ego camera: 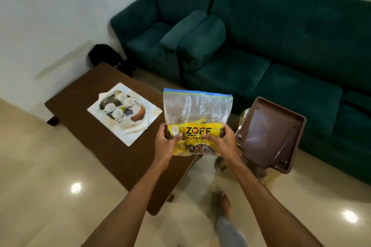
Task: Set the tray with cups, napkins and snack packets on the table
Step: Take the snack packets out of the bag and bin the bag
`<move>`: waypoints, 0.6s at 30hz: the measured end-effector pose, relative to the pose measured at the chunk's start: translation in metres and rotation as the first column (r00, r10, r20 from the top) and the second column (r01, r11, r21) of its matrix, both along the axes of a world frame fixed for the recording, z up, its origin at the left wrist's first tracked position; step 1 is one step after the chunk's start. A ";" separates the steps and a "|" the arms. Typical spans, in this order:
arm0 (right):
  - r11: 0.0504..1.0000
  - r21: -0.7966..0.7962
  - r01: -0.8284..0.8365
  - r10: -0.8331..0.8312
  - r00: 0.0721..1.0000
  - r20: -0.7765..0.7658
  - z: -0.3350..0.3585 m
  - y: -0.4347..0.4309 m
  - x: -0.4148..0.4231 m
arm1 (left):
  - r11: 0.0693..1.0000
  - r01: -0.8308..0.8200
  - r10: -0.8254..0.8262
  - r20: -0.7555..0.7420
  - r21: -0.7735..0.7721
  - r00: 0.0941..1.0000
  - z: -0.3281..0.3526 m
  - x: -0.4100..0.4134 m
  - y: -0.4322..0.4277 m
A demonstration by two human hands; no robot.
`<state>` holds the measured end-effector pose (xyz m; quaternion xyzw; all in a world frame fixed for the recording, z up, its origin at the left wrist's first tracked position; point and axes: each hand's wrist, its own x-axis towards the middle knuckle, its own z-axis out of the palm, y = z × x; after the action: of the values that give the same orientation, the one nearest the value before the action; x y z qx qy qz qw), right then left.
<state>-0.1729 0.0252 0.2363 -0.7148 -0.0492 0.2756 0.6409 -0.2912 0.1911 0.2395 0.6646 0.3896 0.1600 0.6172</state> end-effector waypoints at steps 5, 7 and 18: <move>0.995 0.013 -0.100 0.100 0.995 0.017 0.036 0.052 -0.069 | 0.995 -0.096 0.096 0.022 -0.010 0.995 0.030 -0.081 0.041; 0.990 0.011 -0.138 0.138 0.990 0.018 0.040 0.078 -0.085 | 0.991 -0.132 0.132 0.032 -0.008 0.991 0.038 -0.102 0.060; 0.989 0.003 -0.148 0.148 0.989 -0.032 -0.003 0.240 -0.117 | 0.989 -0.137 0.141 -0.075 0.062 0.987 0.003 -0.142 0.223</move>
<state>-0.2898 0.2649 0.2334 -0.7044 -0.0917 0.3337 0.6197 -0.4337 0.4143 0.2428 0.6588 0.4547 0.1870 0.5694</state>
